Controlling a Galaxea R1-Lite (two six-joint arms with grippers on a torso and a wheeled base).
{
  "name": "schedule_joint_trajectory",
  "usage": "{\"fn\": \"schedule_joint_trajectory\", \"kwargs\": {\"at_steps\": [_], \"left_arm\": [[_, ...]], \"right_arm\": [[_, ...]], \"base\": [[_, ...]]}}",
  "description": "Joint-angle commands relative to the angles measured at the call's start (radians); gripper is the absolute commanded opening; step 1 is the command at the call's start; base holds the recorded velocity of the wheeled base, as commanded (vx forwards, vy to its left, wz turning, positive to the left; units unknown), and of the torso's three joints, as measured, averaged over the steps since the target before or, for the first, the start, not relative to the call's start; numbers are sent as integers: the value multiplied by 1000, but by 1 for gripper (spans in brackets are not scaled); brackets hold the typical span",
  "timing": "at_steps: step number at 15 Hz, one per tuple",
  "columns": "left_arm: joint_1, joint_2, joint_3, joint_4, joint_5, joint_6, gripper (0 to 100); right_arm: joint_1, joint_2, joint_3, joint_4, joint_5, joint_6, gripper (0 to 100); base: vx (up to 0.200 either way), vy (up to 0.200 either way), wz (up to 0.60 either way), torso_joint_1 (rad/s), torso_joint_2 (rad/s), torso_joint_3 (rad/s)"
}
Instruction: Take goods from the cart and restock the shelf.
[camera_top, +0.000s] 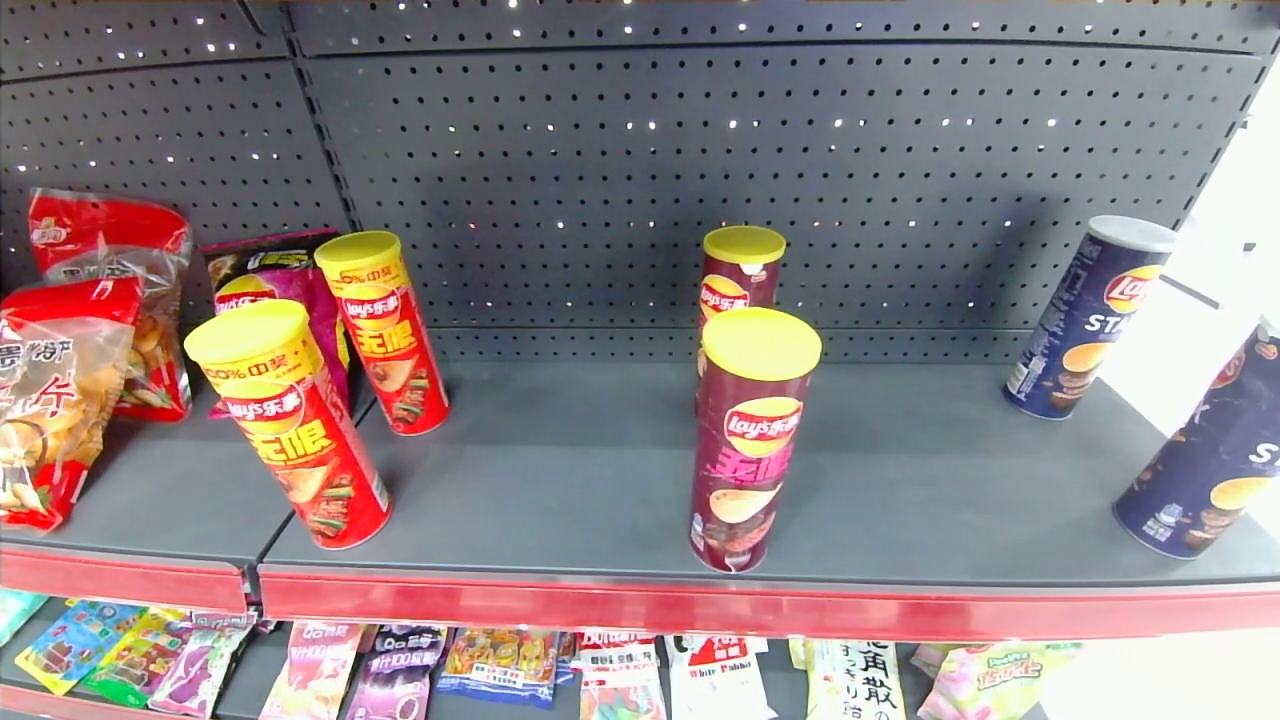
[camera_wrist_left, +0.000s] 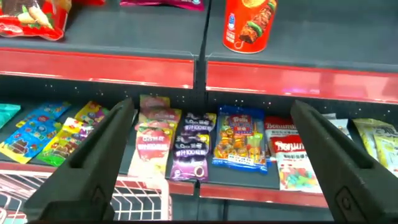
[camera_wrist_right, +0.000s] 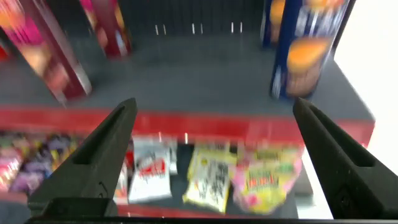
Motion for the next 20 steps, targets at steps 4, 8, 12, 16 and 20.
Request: {"fn": "schedule_joint_trajectory", "kwargs": {"at_steps": [4, 8, 12, 16, 20], "left_arm": [[2, 2, 0, 0, 13, 4, 100], [0, 2, 0, 0, 12, 6, 100], [0, 2, 0, 0, 12, 12, 100], [2, 2, 0, 0, 12, 12, 100], [0, 2, 0, 0, 12, 12, 100]], "right_arm": [[124, 585, -316, 11, 18, -151, 100], [244, 729, -316, 43, 31, -149, 100], [356, 916, -327, 60, 36, -146, 100], [374, 1042, -382, 59, 41, -143, 100], [391, 1125, -401, 54, 39, -137, 100]], "base": [[0, 0, 0, 0, 0, 0], [0, 0, 0, 0, 0, 0], [0, 0, 0, 0, 0, 0], [0, 0, 0, 0, 0, 0], [0, 0, 0, 0, 0, 0]]}}
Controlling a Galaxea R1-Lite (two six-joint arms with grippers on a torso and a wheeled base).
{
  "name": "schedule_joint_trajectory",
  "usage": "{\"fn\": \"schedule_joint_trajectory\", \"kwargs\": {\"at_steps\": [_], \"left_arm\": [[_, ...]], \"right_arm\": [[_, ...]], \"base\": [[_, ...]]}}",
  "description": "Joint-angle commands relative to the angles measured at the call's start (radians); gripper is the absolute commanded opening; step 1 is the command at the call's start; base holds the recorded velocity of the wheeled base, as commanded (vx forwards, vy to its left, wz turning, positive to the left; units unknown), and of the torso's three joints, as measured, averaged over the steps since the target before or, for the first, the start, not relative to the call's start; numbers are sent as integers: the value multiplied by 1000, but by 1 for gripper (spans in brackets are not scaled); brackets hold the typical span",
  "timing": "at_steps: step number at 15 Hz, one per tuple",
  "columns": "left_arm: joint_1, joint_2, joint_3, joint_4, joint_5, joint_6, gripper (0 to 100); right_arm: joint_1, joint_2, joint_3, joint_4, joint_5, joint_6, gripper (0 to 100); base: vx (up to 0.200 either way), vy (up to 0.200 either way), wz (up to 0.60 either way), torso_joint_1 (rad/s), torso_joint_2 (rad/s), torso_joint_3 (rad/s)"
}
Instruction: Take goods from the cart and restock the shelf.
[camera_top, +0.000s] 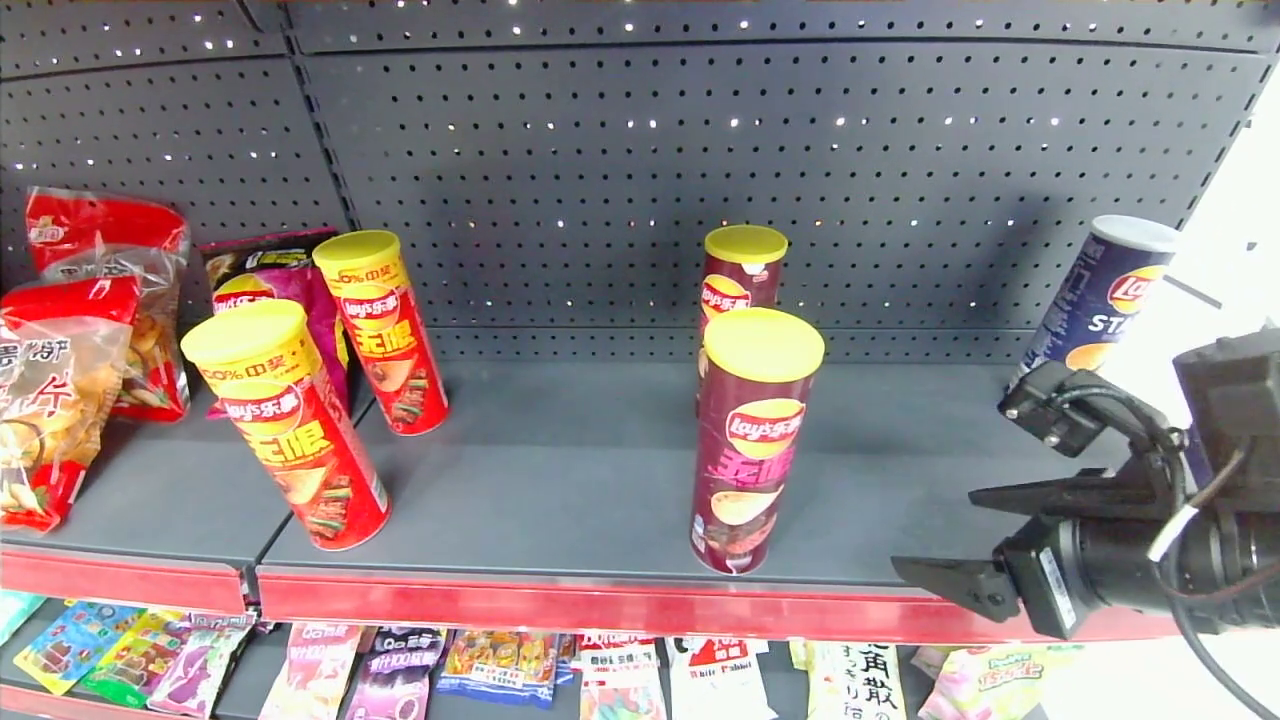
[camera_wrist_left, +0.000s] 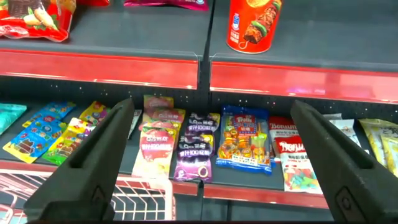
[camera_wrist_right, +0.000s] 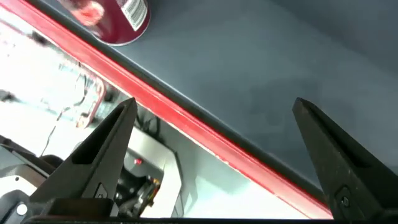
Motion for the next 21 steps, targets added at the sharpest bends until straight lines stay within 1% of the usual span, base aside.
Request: {"fn": "schedule_joint_trajectory", "kwargs": {"at_steps": [1, 4, 5, 10, 13, 21], "left_arm": [[1, 2, 0, 0, 0, 0, 100], [1, 3, 0, 0, 0, 0, 100], [1, 3, 0, 0, 0, 1, 100], [1, 2, 0, 0, 0, 1, 100], [1, 3, 0, 0, 0, 1, 100], [1, 2, 0, 0, 0, 1, 100]], "right_arm": [[5, 76, -16, -5, -1, 1, 100], [10, 133, -41, -30, -1, 0, 100], [32, 165, -59, -41, -1, 1, 100], [56, 245, -105, -42, 1, 23, 100], [58, 280, -147, -42, -2, 29, 100], [64, 340, -177, -42, -21, 29, 100]], "base": [[0, 0, 0, 0, 0, 0], [0, 0, 0, 0, 0, 0], [0, 0, 0, 0, 0, 0], [0, 0, 0, 0, 0, 0], [0, 0, 0, 0, 0, 0], [0, 0, 0, 0, 0, 0]]}}
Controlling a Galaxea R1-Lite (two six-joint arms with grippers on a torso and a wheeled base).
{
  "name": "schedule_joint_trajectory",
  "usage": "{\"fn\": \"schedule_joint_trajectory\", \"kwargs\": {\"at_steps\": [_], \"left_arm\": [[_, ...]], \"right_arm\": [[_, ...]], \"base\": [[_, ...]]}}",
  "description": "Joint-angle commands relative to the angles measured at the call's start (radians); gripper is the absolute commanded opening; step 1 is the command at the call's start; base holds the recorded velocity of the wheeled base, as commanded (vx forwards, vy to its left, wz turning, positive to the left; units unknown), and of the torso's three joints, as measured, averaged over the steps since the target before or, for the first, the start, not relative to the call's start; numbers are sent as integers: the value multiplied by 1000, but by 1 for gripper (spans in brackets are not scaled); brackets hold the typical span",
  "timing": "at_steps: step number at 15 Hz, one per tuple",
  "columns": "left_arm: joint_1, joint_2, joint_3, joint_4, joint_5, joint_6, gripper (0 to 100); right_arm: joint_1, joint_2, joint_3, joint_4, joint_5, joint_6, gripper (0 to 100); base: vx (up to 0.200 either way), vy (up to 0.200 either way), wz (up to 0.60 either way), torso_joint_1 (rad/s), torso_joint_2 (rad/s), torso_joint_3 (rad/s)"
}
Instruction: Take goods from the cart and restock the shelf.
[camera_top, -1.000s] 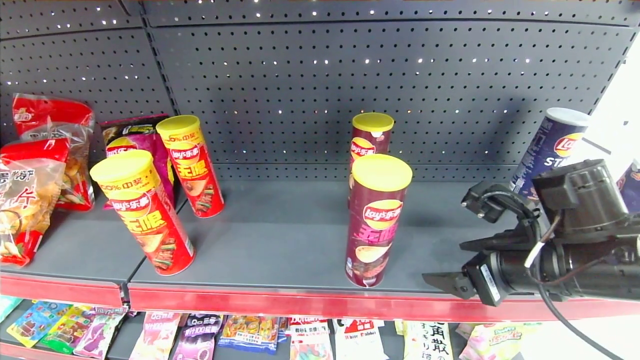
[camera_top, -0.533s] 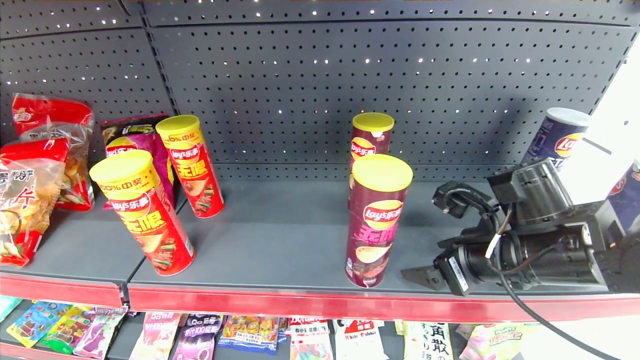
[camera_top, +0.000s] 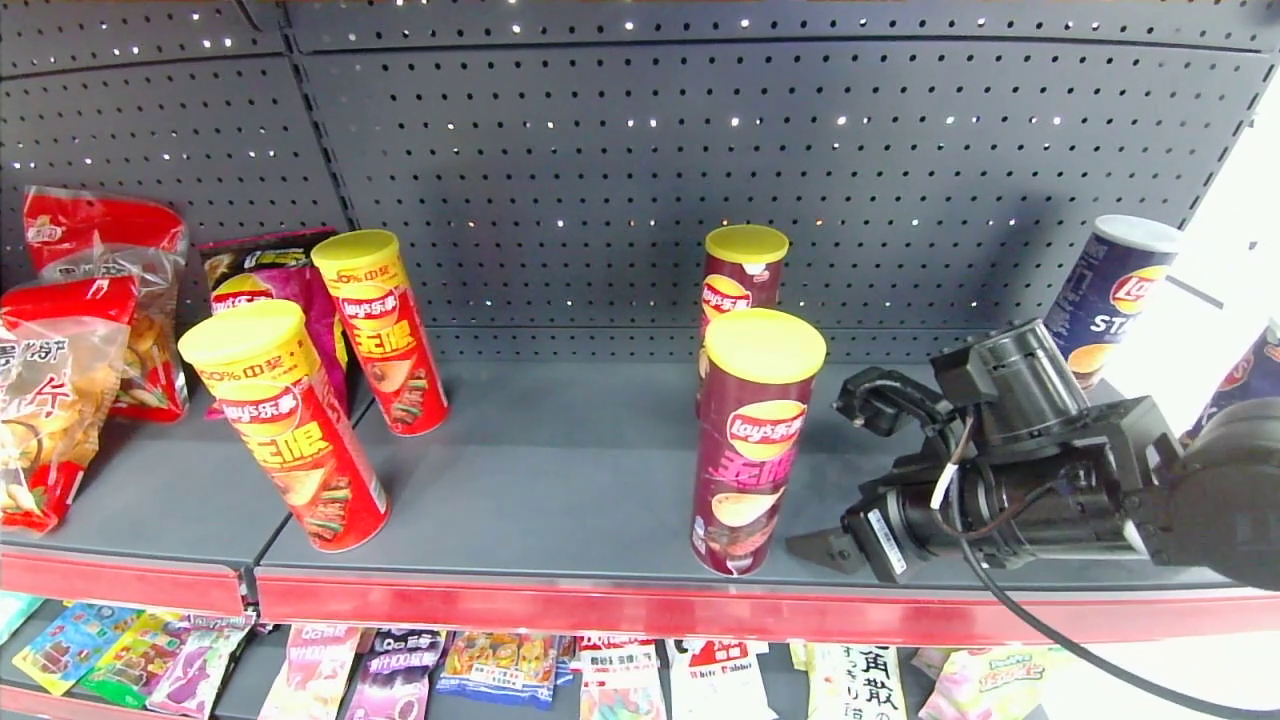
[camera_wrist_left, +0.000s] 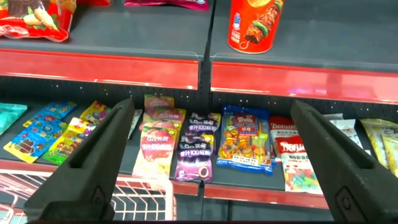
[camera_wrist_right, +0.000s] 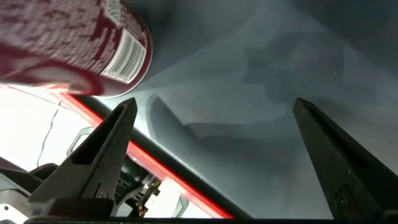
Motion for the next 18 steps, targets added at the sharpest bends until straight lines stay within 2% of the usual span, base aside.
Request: {"fn": "schedule_joint_trajectory", "kwargs": {"at_steps": [1, 11, 18], "left_arm": [[1, 1, 0, 0, 0, 0, 100], [1, 2, 0, 0, 0, 0, 100], [1, 2, 0, 0, 0, -2, 100]], "right_arm": [[1, 10, -6, 0, 0, 0, 100], [1, 55, -46, 0, -8, -2, 100], [33, 70, -58, 0, -12, 0, 100]], "base": [[0, 0, 0, 0, 0, 0], [0, 0, 0, 0, 0, 0], [0, 0, 0, 0, 0, 0]]}}
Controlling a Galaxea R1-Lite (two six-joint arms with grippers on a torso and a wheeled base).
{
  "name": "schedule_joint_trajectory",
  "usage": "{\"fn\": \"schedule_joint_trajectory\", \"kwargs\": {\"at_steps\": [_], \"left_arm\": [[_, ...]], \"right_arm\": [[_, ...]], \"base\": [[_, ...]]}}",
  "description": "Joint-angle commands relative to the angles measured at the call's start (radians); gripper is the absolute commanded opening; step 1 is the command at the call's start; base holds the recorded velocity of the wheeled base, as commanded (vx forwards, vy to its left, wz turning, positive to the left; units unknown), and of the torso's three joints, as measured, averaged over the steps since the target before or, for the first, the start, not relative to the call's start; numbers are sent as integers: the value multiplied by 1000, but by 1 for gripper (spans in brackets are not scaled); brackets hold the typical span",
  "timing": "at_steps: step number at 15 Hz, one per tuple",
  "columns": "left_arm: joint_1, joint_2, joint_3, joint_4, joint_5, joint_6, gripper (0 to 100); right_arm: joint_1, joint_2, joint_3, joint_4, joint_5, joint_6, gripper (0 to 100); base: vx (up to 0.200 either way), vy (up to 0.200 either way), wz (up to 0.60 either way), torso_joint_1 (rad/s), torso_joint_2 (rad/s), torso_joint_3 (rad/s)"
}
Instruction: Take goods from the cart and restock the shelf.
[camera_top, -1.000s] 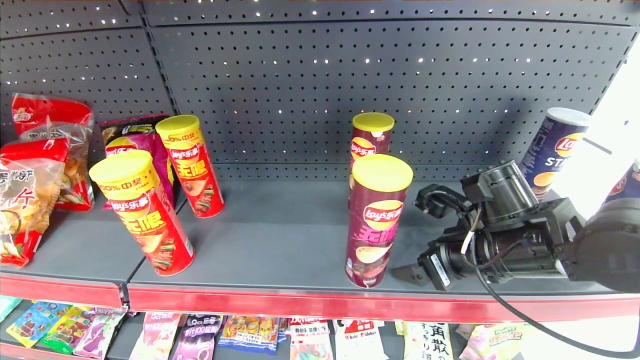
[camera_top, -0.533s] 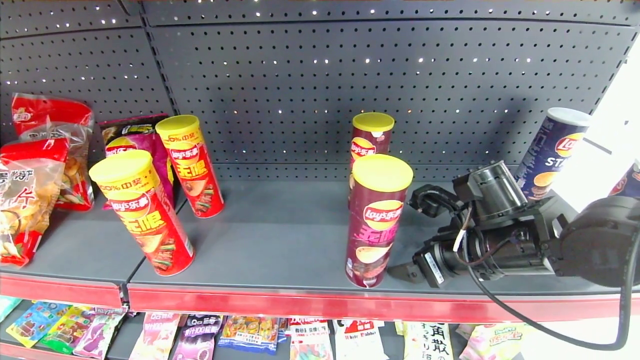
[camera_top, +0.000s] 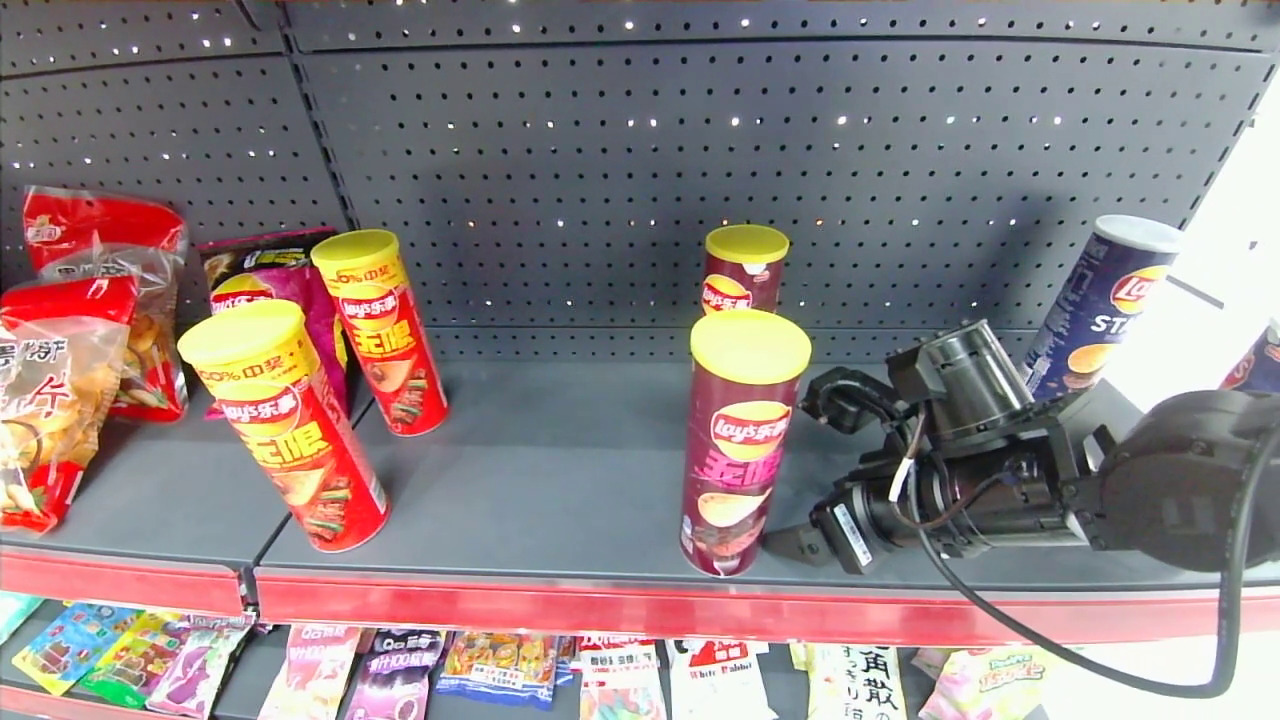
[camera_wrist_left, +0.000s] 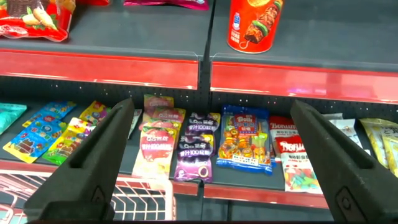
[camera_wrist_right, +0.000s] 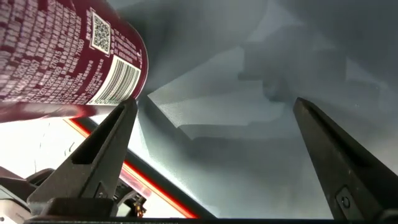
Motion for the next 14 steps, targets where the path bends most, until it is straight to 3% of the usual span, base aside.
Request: {"fn": "schedule_joint_trajectory", "kwargs": {"at_steps": [1, 14], "left_arm": [[1, 1, 0, 0, 0, 0, 100], [1, 1, 0, 0, 0, 0, 100]], "right_arm": [[3, 3, -6, 0, 1, 0, 100], [-1, 8, -10, 0, 1, 0, 100]], "base": [[0, 0, 0, 0, 0, 0], [0, 0, 0, 0, 0, 0]]}}
